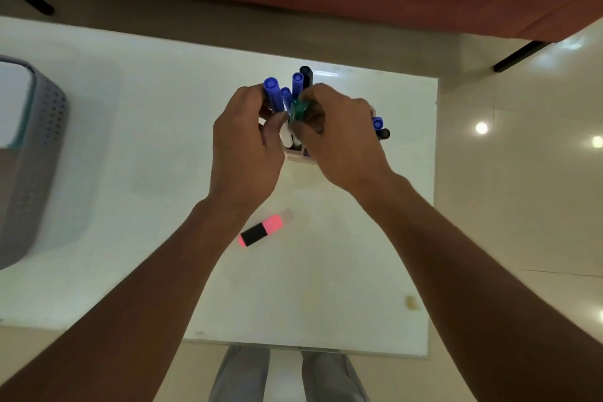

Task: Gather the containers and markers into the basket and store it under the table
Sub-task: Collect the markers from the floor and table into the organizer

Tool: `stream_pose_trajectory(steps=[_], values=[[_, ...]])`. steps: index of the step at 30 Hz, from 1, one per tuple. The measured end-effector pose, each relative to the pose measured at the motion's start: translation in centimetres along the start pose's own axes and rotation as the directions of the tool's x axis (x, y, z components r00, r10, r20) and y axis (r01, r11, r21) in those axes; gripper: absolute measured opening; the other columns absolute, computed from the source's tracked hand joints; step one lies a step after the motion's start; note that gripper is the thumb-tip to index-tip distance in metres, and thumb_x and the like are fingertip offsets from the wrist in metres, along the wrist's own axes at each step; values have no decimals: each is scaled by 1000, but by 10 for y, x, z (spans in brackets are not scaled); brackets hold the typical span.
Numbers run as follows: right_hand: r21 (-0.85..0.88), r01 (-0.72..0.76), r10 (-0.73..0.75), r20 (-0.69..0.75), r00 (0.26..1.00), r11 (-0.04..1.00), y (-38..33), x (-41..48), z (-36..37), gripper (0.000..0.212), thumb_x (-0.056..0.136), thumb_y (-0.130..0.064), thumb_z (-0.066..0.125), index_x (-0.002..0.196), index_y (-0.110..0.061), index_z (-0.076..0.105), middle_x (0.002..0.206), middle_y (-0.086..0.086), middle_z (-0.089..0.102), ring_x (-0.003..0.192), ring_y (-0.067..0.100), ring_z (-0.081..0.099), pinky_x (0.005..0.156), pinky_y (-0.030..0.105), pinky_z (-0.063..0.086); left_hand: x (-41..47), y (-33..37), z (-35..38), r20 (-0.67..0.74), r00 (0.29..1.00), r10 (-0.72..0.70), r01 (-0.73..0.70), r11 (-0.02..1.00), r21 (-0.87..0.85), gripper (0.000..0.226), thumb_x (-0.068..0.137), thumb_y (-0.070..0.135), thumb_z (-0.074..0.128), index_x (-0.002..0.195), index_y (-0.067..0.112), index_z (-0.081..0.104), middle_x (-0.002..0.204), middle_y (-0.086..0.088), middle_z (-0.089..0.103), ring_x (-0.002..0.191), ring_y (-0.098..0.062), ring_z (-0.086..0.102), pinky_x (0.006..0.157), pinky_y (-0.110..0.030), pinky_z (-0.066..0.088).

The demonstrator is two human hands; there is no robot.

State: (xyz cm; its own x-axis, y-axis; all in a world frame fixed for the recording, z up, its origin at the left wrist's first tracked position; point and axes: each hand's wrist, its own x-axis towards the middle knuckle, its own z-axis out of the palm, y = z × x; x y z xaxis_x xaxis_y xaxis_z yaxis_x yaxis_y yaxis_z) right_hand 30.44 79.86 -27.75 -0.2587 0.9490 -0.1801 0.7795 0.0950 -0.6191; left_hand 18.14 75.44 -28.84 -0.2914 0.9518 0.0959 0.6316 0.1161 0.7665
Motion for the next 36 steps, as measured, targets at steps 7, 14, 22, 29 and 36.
stream_pose_trajectory(steps=[7, 14, 22, 29, 36], values=[[22, 26, -25, -45, 999, 999, 7, -20, 6, 38, 90, 2, 50, 125, -11, 58, 99, 6, 69, 87, 21, 66, 81, 38, 57, -11, 4, -3, -35, 999, 2, -4, 999, -32, 13, 92, 10, 57, 105, 7, 60, 98, -2, 62, 87, -14, 59, 79, -33, 54], [207, 4, 18, -102, 995, 978, 10, -79, 2, 41, 85, -3, 61, 121, -23, 59, 102, -13, 65, 90, 4, 60, 73, 15, 53, -42, 24, 8, 152, 980, 126, -106, 985, -134, 21, 90, 3, 58, 110, 8, 64, 102, -3, 67, 90, -17, 64, 83, -29, 54], [192, 83, -9, -360, 933, 978, 25, -53, -55, 14, 91, -15, 65, 105, -15, 64, 85, -18, 63, 82, 6, 67, 73, 22, 59, -19, 70, 17, 157, 976, 149, -92, 943, -319, 31, 92, 2, 52, 120, 9, 64, 107, 3, 70, 98, -5, 66, 88, -15, 51], [185, -26, 97, -383, 919, 982, 57, 4, -73, 15, 85, -17, 66, 99, -12, 63, 83, -7, 65, 76, 6, 65, 74, 18, 54, -2, 68, 40, 103, 992, -70, 95, 960, -264, 25, 95, 4, 48, 112, 11, 65, 98, 6, 70, 83, 2, 67, 79, -6, 51], [195, -137, 181, -231, 956, 971, 81, 0, -45, 23, 90, -21, 66, 111, -14, 62, 96, -3, 66, 84, 12, 65, 78, 13, 48, -41, 28, 49, 96, 995, -42, 57, 985, -160, 27, 90, 3, 49, 109, 10, 66, 99, 5, 70, 89, -4, 66, 84, -13, 51]])
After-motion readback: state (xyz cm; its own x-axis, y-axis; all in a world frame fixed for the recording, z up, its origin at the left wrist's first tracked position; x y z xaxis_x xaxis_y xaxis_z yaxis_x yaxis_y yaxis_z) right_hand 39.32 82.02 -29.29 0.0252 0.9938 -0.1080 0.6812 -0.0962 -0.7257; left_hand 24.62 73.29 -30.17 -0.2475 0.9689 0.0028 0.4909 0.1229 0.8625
